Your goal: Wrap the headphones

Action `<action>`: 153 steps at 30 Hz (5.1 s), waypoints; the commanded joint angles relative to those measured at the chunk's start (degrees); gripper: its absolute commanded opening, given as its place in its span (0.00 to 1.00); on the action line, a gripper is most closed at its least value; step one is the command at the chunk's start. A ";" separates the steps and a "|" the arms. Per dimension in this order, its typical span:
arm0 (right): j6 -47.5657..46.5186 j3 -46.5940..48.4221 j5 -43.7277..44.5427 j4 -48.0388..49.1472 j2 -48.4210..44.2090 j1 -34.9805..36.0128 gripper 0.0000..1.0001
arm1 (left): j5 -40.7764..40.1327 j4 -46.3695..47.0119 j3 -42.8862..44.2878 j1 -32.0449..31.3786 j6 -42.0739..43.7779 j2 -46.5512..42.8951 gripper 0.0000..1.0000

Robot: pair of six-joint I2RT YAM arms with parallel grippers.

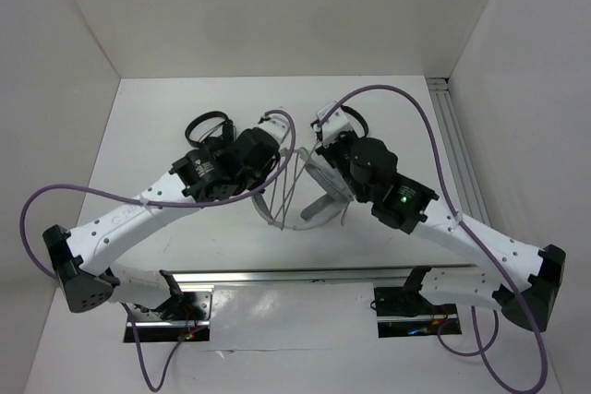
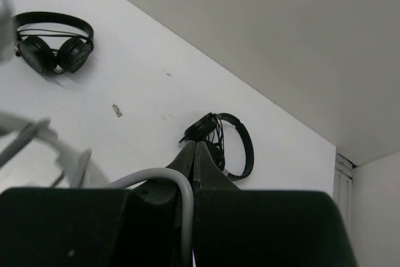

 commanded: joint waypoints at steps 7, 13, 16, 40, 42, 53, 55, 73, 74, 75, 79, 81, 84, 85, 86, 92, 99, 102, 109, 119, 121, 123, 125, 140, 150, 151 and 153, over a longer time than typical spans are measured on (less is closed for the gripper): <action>4.83 10.01 -14.07 2.68 6.82 -17.02 0.02 | 0.25 -7.97 -0.76 -10.62 0.55 -3.92 0.00; 8.52 9.58 -47.11 -1.66 9.73 -24.76 0.00 | 0.96 -8.49 2.95 -11.94 3.97 -7.79 0.00; 14.22 8.25 -62.92 2.04 11.57 -26.87 0.00 | 0.97 -7.88 5.14 -11.94 5.21 -9.64 0.00; 56.59 -0.36 -87.49 66.63 49.28 -18.88 0.26 | -12.83 -4.71 35.29 -11.94 -0.77 -6.66 0.00; 57.83 0.26 -87.49 67.52 51.90 -17.57 0.27 | -13.45 -4.71 37.30 -11.94 -1.99 -6.04 0.00; 56.78 -5.00 -85.82 70.24 54.65 -14.58 0.33 | -22.05 -6.47 41.09 -11.42 -5.50 -3.58 0.00; 56.78 -6.85 -85.82 72.26 54.65 -14.05 0.34 | -22.06 -6.47 41.09 -10.27 -6.03 -3.06 0.00; 44.76 -30.33 -73.00 58.77 29.88 -4.40 0.00 | -13.61 -3.31 38.46 21.89 -4.45 8.36 0.00; 43.69 -29.55 -72.12 55.52 26.64 -0.81 0.00 | -14.84 -3.83 38.46 22.42 -6.28 9.07 0.00; 42.90 -29.02 -71.33 52.79 25.39 0.79 0.00 | -15.81 -4.53 37.59 22.43 -7.61 9.77 0.00; 40.18 -22.01 -75.79 38.85 22.13 4.75 0.00 | -21.88 -6.56 32.23 22.43 -14.73 12.94 0.00; 35.27 -19.09 -74.15 30.92 18.29 6.25 0.00 | -23.46 -6.56 27.42 21.81 -16.05 13.56 0.00; 26.39 -13.03 -58.97 12.99 10.83 9.24 0.00 | -30.39 -6.56 21.25 18.13 -13.43 14.08 0.00; 24.45 -11.28 -53.79 5.11 9.22 9.85 0.00 | -30.93 -6.04 17.66 17.42 -11.94 14.08 0.00; 21.30 -7.69 -40.86 1.47 7.81 10.47 0.00 | -31.54 -6.82 16.06 16.89 -12.28 14.08 0.00; 12.25 1.65 0.96 -8.51 2.44 11.88 0.00 | -23.74 -1.93 0.16 12.86 -7.65 8.82 0.00; -6.35 -3.77 21.47 15.18 -0.02 10.82 0.00 | -17.83 0.30 -8.91 2.60 -0.85 4.16 0.00; -12.81 -9.65 17.56 28.65 -3.70 9.33 0.02 | -17.49 -0.23 -11.55 -1.99 -0.85 2.14 0.00; -7.66 -4.77 5.78 25.71 -3.10 0.99 0.15 | -13.80 -0.76 -13.57 -8.86 0.28 -3.31 0.00; 5.97 2.80 -21.21 11.10 4.37 -12.53 0.04 | -9.50 -2.34 -8.22 -14.04 3.62 -8.59 0.00; 7.73 2.28 -27.15 11.88 5.68 -15.09 0.03 | -6.79 -2.34 -6.29 -14.83 4.94 -9.64 0.00; 10.54 1.66 -28.94 13.29 7.26 -18.33 0.03 | -4.23 -2.95 -4.71 -14.84 6.95 -10.70 0.00; 13.34 2.45 -33.32 13.91 8.50 -21.85 0.03 | -2.28 -4.01 -2.24 -14.84 8.10 -11.92 0.00; 31.02 14.40 -86.78 20.41 28.44 -26.98 0.11 | -2.00 -4.71 24.37 -14.84 12.33 -5.17 0.00; 47.01 6.94 -93.47 47.73 36.27 -20.99 0.13 | -12.21 0.11 33.18 -14.84 7.76 -1.74 0.00; 47.81 6.15 -93.47 50.88 37.15 -20.38 0.15 | -13.00 1.25 33.18 -14.84 7.24 -2.26 0.00; 50.62 5.10 -93.47 54.59 39.95 -20.38 0.21 | -14.41 2.66 33.79 -14.84 6.01 -3.05 0.00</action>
